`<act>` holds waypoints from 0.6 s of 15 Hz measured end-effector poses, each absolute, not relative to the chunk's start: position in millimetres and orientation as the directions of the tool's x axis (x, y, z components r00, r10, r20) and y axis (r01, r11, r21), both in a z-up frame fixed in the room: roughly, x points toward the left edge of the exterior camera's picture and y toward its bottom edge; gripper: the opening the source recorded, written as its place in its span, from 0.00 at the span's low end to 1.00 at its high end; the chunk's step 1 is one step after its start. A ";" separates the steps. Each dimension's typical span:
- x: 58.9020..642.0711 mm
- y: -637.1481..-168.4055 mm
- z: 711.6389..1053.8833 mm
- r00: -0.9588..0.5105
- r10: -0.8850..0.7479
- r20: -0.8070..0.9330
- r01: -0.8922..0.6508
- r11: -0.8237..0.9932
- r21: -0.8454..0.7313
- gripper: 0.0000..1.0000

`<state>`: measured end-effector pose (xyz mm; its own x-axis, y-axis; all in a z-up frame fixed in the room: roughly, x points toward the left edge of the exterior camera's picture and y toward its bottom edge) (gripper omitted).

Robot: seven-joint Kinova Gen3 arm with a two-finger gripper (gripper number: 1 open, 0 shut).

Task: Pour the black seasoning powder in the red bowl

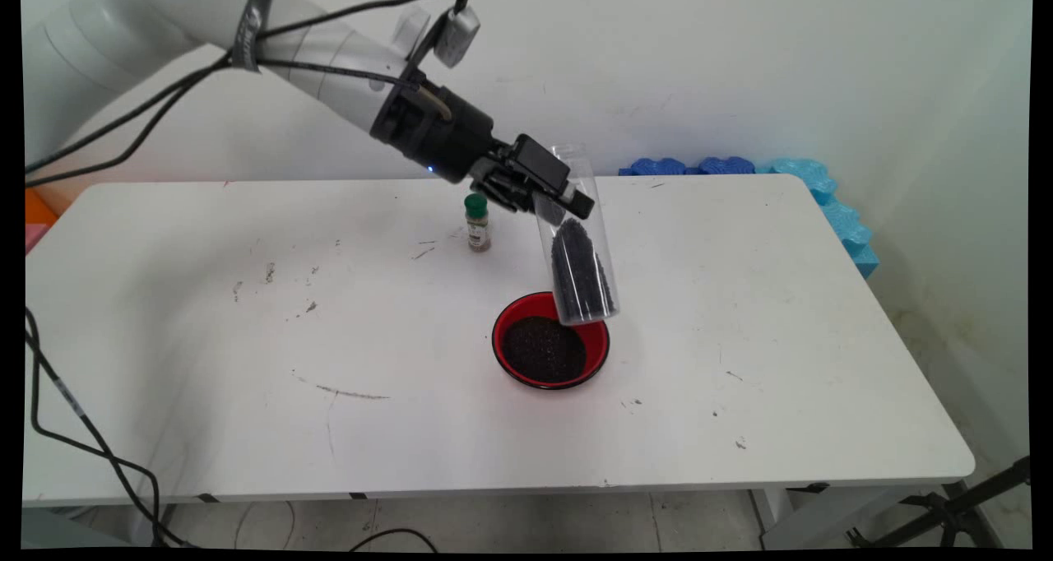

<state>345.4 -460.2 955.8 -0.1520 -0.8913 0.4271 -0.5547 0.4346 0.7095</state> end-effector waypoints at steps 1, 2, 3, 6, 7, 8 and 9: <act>345.6 -461.5 961.2 -0.176 -0.871 0.460 -0.556 0.473 0.684 0.00; 346.1 -462.4 965.1 -0.190 -0.854 0.485 -0.557 0.501 0.662 0.00; 346.8 -463.9 971.1 -0.212 -0.823 0.526 -0.561 0.543 0.624 0.00; 349.8 -466.3 981.2 -0.243 -0.771 0.588 -0.577 0.603 0.552 0.00; 351.1 -466.6 985.2 -0.263 -0.747 0.611 -0.580 0.628 0.519 0.00; 352.0 -466.7 987.7 -0.280 -0.729 0.625 -0.580 0.647 0.495 0.00; 353.4 -466.6 991.1 -0.305 -0.701 0.644 -0.579 0.674 0.459 0.00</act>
<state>353.4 -466.6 991.1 -0.3047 -0.7014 0.6444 -0.5790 0.6736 0.4594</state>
